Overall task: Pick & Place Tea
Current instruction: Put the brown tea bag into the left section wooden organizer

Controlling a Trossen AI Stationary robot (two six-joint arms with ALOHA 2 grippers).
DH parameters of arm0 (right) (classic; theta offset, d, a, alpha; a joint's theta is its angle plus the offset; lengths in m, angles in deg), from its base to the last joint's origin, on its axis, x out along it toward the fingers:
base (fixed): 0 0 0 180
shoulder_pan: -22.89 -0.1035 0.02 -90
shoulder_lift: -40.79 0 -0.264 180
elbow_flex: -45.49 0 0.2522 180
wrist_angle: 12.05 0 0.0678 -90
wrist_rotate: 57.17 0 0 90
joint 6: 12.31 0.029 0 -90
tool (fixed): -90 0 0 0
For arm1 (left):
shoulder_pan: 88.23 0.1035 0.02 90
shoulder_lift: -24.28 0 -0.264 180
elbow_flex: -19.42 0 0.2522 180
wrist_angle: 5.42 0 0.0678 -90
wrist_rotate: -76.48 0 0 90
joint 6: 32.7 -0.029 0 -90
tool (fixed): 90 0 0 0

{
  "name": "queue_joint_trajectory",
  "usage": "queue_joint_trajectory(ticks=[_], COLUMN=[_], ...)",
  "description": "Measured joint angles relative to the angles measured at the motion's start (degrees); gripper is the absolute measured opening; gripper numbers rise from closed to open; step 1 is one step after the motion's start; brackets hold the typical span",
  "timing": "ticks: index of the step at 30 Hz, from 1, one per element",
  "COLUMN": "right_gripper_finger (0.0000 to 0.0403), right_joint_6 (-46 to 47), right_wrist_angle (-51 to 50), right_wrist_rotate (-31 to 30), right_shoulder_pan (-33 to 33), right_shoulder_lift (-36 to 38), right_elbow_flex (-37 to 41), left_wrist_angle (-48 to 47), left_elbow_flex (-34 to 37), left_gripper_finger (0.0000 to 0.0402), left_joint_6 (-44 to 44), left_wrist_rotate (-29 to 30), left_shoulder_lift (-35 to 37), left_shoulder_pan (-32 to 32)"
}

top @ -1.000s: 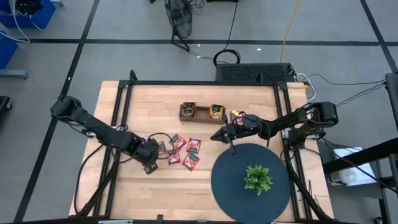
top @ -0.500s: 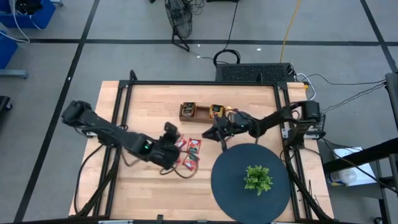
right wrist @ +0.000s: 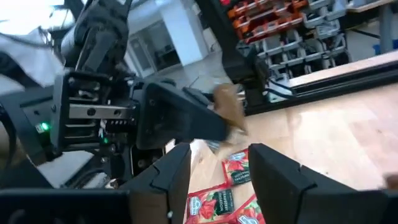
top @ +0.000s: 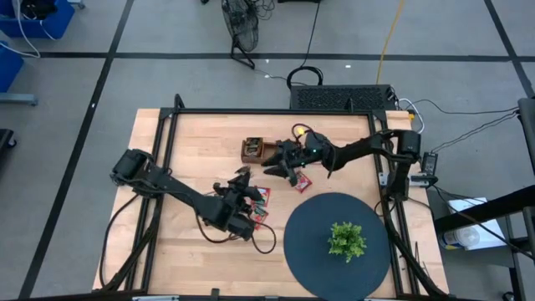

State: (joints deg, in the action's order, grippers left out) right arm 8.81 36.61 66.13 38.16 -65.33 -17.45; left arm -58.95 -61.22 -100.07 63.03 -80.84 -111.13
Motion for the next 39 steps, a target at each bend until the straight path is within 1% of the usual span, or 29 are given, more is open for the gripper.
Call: queue_joint_trajectory(ticks=[2,4,7,11,13,15,19,22,26,29,31,36,39], right_gripper_finger=[0.0152,0.0153,0.0153,0.0153,0.0153,0.0153,0.0153,0.0153,0.0153,0.0153,0.0153,0.0152,0.0132], right_joint_6=[-2.41,-4.38,-6.22,-6.79,-7.14,-7.29,-7.33,-7.3,-6.67,-6.61,-6.86,-6.84,-6.97], right_wrist_angle=[-3.56,-6.69,-8.87,-9.42,-10.64,-11.26,-10.45,-10.34,-10.58,-10.38,-10.34,-8.86,-8.04], right_wrist_rotate=[0.08,0.03,0.03,3.18,4.07,4.18,4.25,4.41,4.68,6.49,6.71,6.21,6.21], right_shoulder_pan=[-0.63,-1.12,-1.88,-2.32,-2.39,-2.64,-3.39,-3.37,-3.56,-3.93,-4.24,-4.36,-4.03], right_shoulder_lift=[0.0,0.0,0.0,0.0,0.02,-0.05,-0.89,-2.54,-5.14,-6.37,-6.64,-6.62,-6.62], right_elbow_flex=[-1.97,-3.96,-6.17,-8.04,-8.64,-8.71,-8.71,-9.35,-11.18,-12.53,-12.81,-12.81,-12.81], left_wrist_angle=[1.62,3.76,5.44,6.61,7.48,8.38,9.72,10.25,10.51,11.3,11.3,11.3,11.41], left_elbow_flex=[0.0,-0.02,-0.04,-0.06,-0.09,-0.09,-0.09,-0.09,-0.09,-0.09,-0.09,-0.08,-0.08], left_gripper_finger=[0.0011,0.0021,0.0032,0.0018,0.0009,0.0009,0.0033,0.0041,0.0026,0.001,0.0008,0.0038,0.0049], left_joint_6=[-1.2,-2.68,-3.6,-5.34,-6.09,-6.26,-6.45,-7.11,-7.59,-7.53,-7.26,-5.59,-3.76], left_wrist_rotate=[0.03,0.06,-0.63,-1.54,-1.54,-1.69,-1.97,-2.13,-3.13,-3.47,-3.52,-3.17,-2.98], left_shoulder_lift=[0.04,0.09,0.09,0.07,0.09,0.09,0.09,0.11,0.11,0.11,0.11,0.11,0.11], left_shoulder_pan=[0.07,-0.19,-0.93,-2.08,-2.45,-2.6,-2.54,-2.54,-2.53,-2.64,-2.69,-2.64,-2.53])
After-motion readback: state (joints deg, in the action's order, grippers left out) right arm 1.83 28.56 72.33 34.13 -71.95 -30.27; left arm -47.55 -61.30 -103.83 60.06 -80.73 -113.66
